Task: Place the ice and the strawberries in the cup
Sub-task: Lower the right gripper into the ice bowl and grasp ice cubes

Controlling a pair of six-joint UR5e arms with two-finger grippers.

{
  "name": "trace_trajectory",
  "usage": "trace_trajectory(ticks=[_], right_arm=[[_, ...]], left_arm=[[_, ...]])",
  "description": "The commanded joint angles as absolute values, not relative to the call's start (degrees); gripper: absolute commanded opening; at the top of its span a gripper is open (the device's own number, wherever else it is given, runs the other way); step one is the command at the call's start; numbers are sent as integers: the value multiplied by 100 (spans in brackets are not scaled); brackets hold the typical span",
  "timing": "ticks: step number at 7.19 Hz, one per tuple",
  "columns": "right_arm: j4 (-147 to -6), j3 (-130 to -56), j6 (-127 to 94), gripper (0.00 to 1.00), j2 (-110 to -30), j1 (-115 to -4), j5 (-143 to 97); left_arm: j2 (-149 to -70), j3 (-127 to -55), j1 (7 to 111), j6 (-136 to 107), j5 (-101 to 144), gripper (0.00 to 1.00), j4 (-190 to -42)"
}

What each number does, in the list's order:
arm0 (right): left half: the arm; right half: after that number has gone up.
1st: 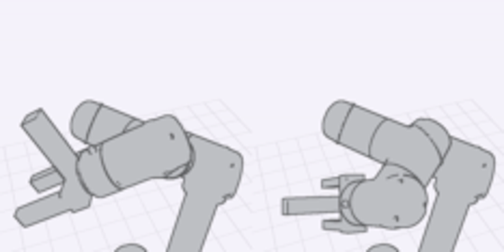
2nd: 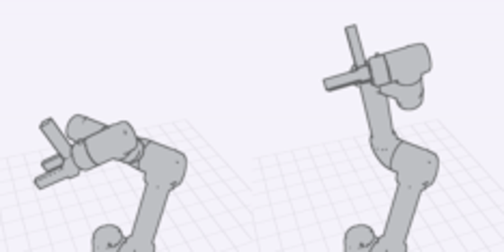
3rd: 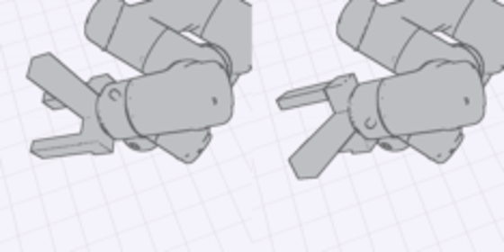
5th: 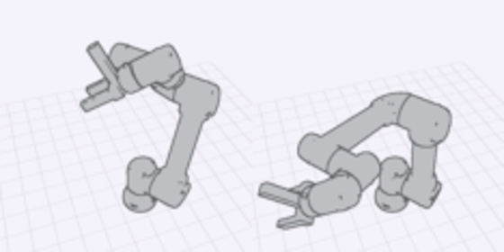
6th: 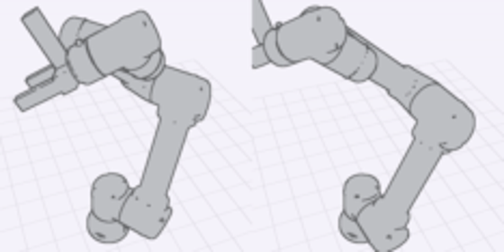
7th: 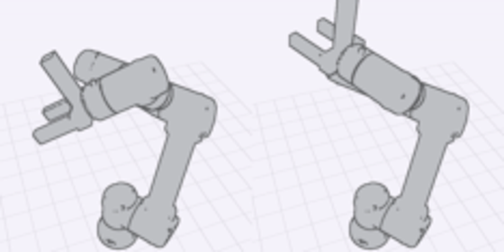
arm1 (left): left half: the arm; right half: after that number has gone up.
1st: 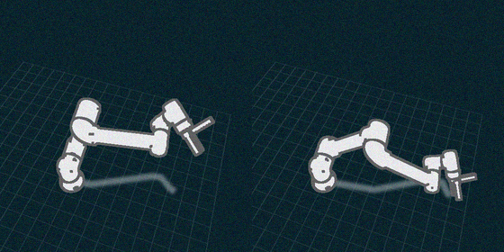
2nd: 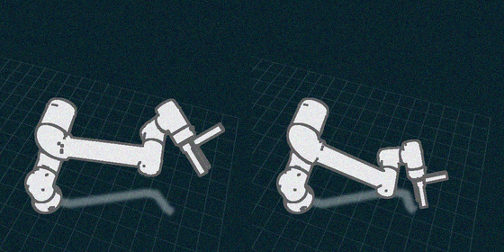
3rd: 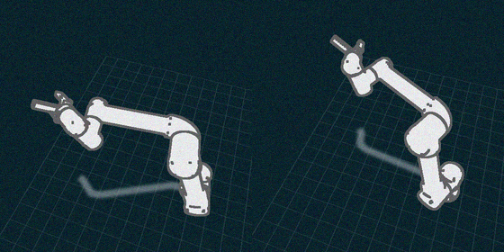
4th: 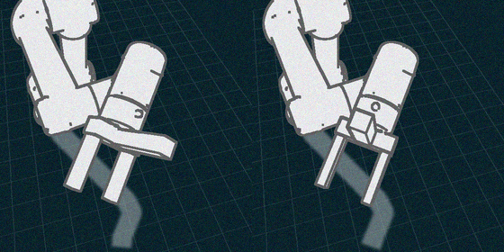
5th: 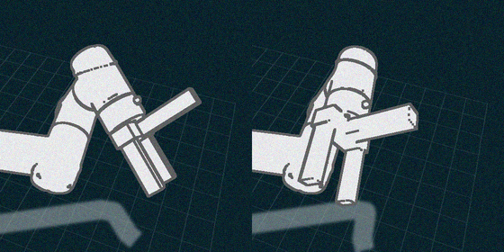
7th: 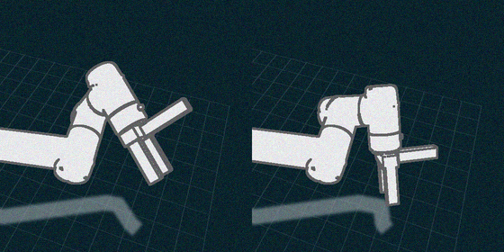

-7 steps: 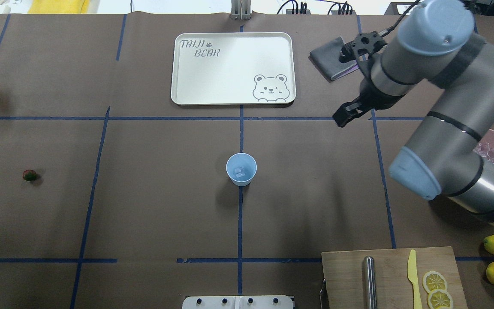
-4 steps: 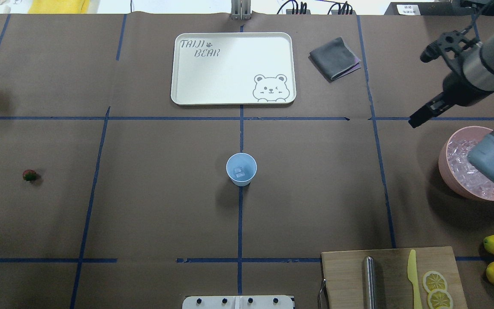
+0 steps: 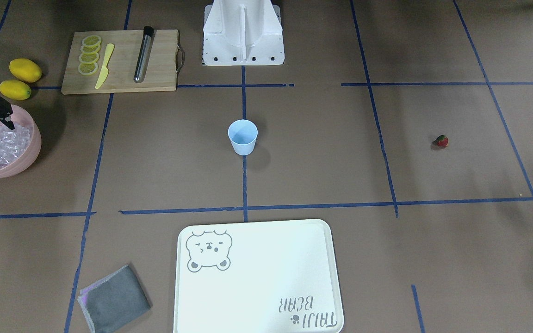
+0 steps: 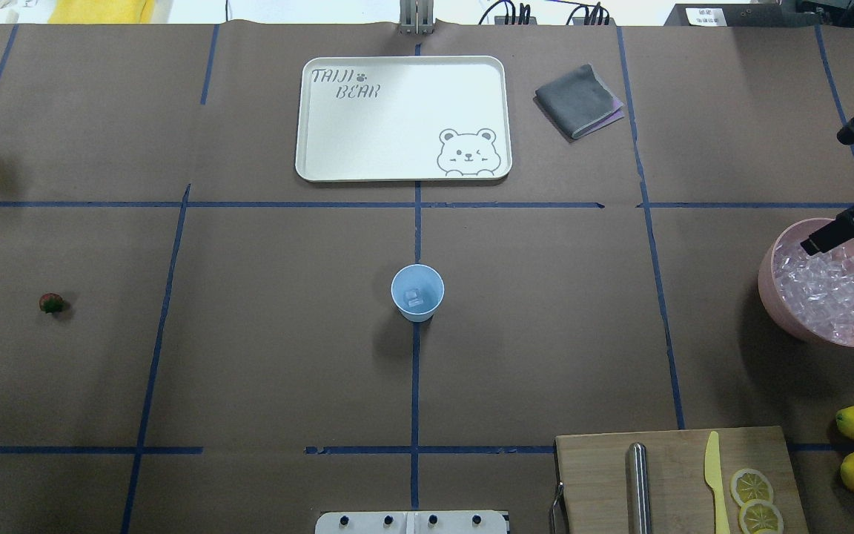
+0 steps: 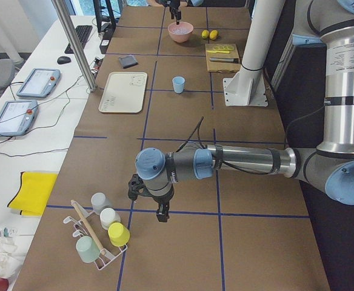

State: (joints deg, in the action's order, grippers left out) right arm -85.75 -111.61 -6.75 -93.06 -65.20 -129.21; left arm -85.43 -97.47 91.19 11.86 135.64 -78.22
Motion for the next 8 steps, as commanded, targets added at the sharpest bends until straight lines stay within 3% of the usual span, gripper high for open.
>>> trace_trajectory(ticks=[1, 4, 8], right_arm=[[-8185, -11127, -642, 99, -9763, -6722, -13016], [-7394, -10444, -694, 98, -9879, -6715, -13069], [-6541, -10126, -1782, 94, -9835, -6689, -13307]], left_arm=[[-8543, -9747, 9114, 1187, 13570, 100, -7822], [-8552, -9756, 9114, 1187, 13570, 100, -7822], [-8552, -9782, 9114, 1187, 13570, 100, -7822]])
